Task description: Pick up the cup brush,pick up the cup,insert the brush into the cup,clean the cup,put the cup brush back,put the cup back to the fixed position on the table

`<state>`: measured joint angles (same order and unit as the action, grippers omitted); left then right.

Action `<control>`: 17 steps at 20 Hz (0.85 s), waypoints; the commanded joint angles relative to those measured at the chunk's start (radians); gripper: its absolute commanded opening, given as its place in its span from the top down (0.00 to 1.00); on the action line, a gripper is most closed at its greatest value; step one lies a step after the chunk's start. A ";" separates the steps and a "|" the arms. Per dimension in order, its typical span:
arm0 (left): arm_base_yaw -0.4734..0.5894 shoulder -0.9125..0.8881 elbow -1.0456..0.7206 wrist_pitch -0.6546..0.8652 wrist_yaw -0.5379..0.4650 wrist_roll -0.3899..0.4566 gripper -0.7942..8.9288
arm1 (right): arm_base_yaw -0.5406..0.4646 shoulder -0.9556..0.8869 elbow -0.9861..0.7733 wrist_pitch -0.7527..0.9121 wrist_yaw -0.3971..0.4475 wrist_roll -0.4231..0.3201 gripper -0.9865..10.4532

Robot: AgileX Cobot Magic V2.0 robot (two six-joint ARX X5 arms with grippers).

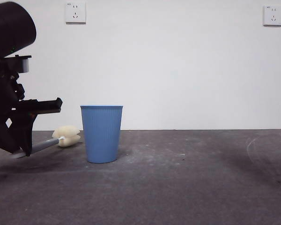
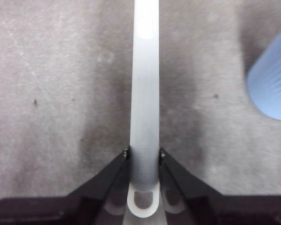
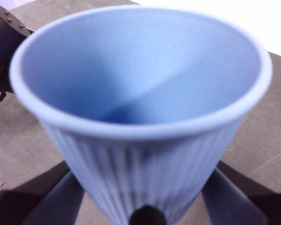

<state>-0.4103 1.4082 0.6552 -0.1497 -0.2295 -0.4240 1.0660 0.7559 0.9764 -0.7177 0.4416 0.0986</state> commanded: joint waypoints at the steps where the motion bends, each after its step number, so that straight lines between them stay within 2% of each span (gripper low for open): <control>1: 0.006 0.028 -0.006 0.028 -0.003 0.027 0.93 | 0.002 -0.001 0.003 0.008 0.004 0.014 0.93; 8: 0.006 0.130 -0.006 0.062 0.002 0.028 0.93 | 0.002 0.000 0.003 0.008 0.004 0.014 0.93; 13: 0.006 0.140 -0.005 0.040 0.031 0.023 0.91 | 0.002 0.000 0.003 0.005 0.003 0.014 0.93; 14: 0.006 0.139 -0.005 0.025 0.032 0.023 0.86 | 0.002 0.000 0.003 0.006 0.004 0.013 0.93; 17: 0.006 0.138 -0.005 -0.024 0.052 0.023 0.61 | 0.002 0.000 0.003 0.006 0.004 0.013 0.93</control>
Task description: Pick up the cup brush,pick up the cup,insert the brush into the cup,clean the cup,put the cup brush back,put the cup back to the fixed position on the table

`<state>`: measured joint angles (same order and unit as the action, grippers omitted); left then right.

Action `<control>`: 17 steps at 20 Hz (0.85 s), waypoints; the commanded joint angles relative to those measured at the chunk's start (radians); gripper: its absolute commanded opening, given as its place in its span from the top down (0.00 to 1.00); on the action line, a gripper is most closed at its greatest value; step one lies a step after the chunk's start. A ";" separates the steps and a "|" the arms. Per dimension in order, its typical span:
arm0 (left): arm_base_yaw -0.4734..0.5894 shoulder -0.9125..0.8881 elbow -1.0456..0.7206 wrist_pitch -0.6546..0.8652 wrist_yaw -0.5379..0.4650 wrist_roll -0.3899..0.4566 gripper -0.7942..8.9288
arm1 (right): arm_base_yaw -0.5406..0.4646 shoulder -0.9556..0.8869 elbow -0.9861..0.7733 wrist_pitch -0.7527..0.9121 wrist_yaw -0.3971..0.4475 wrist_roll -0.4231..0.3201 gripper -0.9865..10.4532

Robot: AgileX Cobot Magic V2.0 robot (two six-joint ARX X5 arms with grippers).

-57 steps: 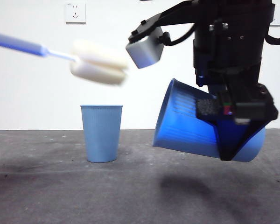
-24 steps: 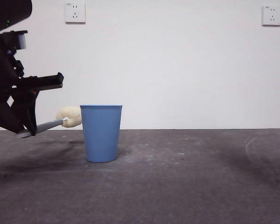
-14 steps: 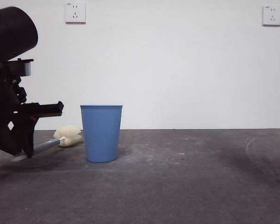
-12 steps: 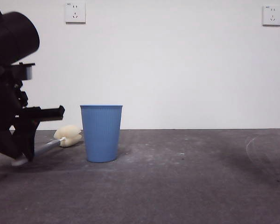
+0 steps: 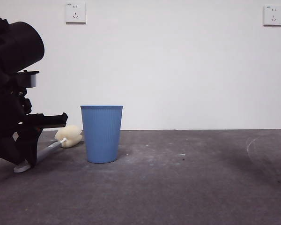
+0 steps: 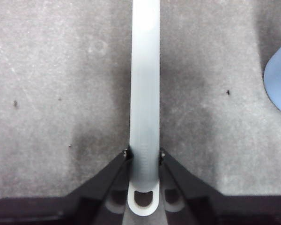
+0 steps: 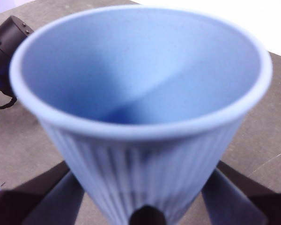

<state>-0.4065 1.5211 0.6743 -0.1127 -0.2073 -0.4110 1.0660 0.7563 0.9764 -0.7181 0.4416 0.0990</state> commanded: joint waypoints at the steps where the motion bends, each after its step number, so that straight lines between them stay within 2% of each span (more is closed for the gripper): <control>1: 0.002 0.025 -0.024 -0.076 0.036 0.010 0.58 | 0.002 0.000 0.003 0.006 0.004 0.011 0.93; 6: 0.002 -0.030 -0.024 -0.145 0.035 0.011 0.56 | 0.002 0.000 0.003 0.007 0.004 0.006 0.93; 12: 0.002 -0.260 -0.023 -0.186 0.034 0.013 0.56 | 0.001 0.007 0.002 0.066 0.021 -0.006 0.93; 14: 0.002 -0.354 -0.018 -0.214 0.088 0.027 0.56 | 0.000 0.029 0.002 0.106 0.043 -0.035 0.93; 17: 0.002 -0.526 -0.017 -0.231 0.277 0.020 0.56 | -0.002 0.101 0.000 0.196 0.052 -0.116 0.93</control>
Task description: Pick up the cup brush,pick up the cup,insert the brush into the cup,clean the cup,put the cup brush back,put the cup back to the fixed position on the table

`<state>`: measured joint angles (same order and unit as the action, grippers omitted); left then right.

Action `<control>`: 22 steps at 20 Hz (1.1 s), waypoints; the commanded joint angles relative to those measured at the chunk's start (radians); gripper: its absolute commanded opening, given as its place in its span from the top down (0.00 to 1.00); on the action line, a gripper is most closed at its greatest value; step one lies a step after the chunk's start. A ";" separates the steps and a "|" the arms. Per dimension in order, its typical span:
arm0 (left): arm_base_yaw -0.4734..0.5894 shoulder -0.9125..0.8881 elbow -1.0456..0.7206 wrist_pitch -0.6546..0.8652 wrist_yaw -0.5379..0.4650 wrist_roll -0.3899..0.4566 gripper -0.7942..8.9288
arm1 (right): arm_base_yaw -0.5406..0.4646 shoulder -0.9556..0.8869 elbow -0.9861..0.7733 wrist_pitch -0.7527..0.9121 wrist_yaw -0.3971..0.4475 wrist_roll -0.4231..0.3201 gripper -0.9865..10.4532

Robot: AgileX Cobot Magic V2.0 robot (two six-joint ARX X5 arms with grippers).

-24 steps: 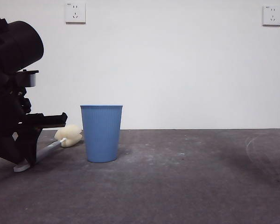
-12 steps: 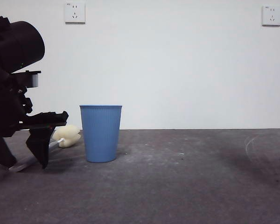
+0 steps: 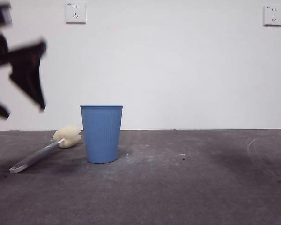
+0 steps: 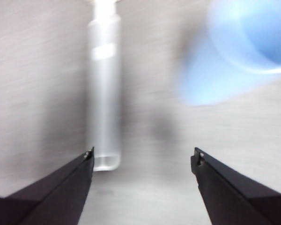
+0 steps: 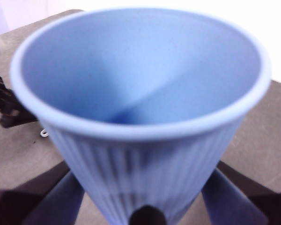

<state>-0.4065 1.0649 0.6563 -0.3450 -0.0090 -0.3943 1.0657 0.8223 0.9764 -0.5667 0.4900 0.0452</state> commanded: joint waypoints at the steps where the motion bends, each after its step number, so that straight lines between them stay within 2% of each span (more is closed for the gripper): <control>1: 0.002 -0.134 0.002 0.002 0.136 0.003 0.56 | -0.007 0.066 0.000 0.085 0.018 -0.095 0.93; 3: 0.001 -0.244 0.002 -0.006 0.207 0.003 0.56 | -0.048 0.118 0.000 0.171 0.022 -0.129 0.93; 5: 0.001 -0.353 0.002 -0.047 0.229 0.003 0.56 | -0.128 0.168 0.000 0.244 -0.023 -0.124 0.93; 8: 0.001 -0.489 0.002 -0.154 0.230 0.006 0.56 | -0.281 0.227 -0.039 0.370 -0.190 -0.123 0.93; 10: 0.001 -0.558 0.002 -0.219 0.229 0.007 0.56 | -0.384 0.278 -0.102 0.502 -0.319 -0.084 0.93; 11: 0.001 -0.575 0.002 -0.233 0.229 0.007 0.56 | -0.407 0.299 -0.124 0.545 -0.340 -0.075 0.93; 17: 0.001 -0.607 0.002 -0.277 0.230 0.007 0.56 | -0.459 0.470 -0.215 0.727 -0.418 -0.076 0.93; 22: 0.001 -0.603 0.002 -0.306 0.229 0.033 0.56 | -0.460 0.630 -0.229 0.855 -0.423 -0.079 0.93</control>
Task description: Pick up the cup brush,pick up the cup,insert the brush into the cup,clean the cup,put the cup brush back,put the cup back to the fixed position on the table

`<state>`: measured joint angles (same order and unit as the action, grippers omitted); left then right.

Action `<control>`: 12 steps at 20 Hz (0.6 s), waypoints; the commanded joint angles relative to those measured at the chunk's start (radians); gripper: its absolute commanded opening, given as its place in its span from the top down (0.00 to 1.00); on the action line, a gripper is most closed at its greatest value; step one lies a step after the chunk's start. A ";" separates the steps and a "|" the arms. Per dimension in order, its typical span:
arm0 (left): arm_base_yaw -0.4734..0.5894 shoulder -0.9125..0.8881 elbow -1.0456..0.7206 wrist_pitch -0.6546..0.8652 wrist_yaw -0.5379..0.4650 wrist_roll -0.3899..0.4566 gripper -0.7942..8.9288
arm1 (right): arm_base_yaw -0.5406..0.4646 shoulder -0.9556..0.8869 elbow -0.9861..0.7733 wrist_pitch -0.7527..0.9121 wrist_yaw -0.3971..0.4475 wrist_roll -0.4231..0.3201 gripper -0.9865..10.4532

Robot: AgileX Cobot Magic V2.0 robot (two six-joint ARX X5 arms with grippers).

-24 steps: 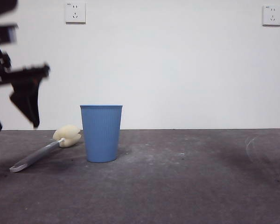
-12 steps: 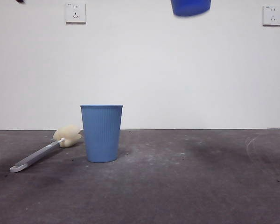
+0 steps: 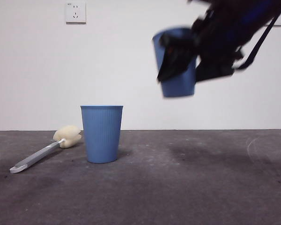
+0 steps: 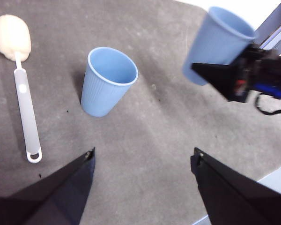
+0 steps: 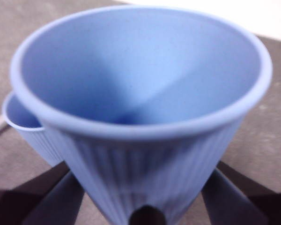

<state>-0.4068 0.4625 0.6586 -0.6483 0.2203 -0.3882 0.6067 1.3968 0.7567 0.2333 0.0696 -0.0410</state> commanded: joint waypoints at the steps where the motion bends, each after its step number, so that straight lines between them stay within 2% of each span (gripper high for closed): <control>1: 0.002 -0.002 0.000 -0.009 -0.004 0.034 0.56 | -0.002 0.115 -0.010 0.103 -0.003 0.006 0.93; 5: 0.002 -0.002 0.000 -0.021 -0.004 0.060 0.56 | -0.026 0.256 -0.010 0.197 0.000 0.007 0.93; 12: 0.002 0.000 0.000 -0.025 -0.011 0.068 0.56 | -0.068 0.359 -0.010 0.249 -0.009 -0.008 0.93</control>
<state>-0.4065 0.4625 0.6586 -0.6773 0.2123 -0.3378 0.5388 1.7454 0.7567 0.4725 0.0612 -0.0452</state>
